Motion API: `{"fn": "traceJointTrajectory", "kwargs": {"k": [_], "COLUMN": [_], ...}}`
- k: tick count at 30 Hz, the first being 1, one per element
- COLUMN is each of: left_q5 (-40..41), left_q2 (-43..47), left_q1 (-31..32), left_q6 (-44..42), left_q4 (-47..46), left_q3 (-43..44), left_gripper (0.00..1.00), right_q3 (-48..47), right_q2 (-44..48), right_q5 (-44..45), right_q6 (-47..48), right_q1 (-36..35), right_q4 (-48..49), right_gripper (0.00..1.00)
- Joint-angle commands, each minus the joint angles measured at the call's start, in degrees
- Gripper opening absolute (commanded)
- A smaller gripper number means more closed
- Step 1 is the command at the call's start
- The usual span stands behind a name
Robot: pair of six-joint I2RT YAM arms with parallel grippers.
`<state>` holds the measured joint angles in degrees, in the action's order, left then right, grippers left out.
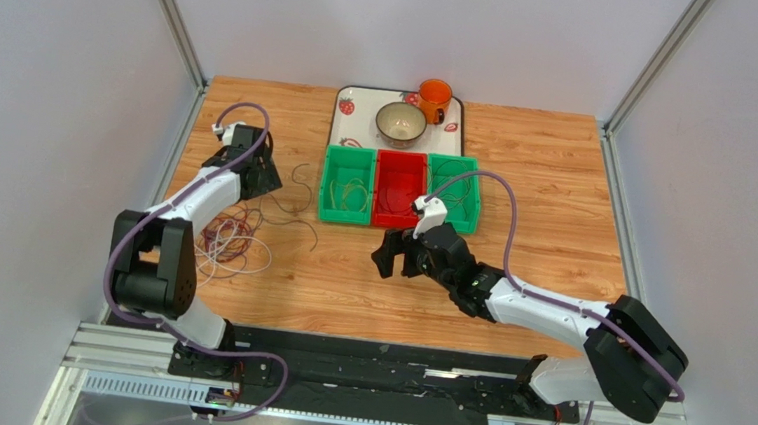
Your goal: Untangle the cables
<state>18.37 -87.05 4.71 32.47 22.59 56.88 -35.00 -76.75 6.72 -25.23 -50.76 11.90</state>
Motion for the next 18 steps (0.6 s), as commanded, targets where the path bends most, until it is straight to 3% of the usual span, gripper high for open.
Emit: {"fn": "traceJointTrajectory", "kwargs": {"k": [1, 12, 18], "left_q5": [-2.7, -4.1, -3.6], "left_q2": [-4.8, -11.0, -12.4], "left_q1": [-0.5, -0.6, -0.8], "left_q6": [2.1, 1.1, 0.6], "left_q4": [0.5, 2.7, 3.3], "left_q3": [3.1, 6.6, 7.7], "left_gripper": [0.79, 0.76, 0.67], "right_q3": [-2.1, -2.6, -2.7], "right_q2": [-0.2, -0.9, -0.9], "right_q5": [0.0, 0.1, 0.1], "right_q6": [0.7, 0.7, 0.6], "right_q1": [-0.1, -0.1, -0.1], "right_q4": [2.7, 2.3, 2.2], "right_gripper": [0.96, 0.96, 0.96]}}
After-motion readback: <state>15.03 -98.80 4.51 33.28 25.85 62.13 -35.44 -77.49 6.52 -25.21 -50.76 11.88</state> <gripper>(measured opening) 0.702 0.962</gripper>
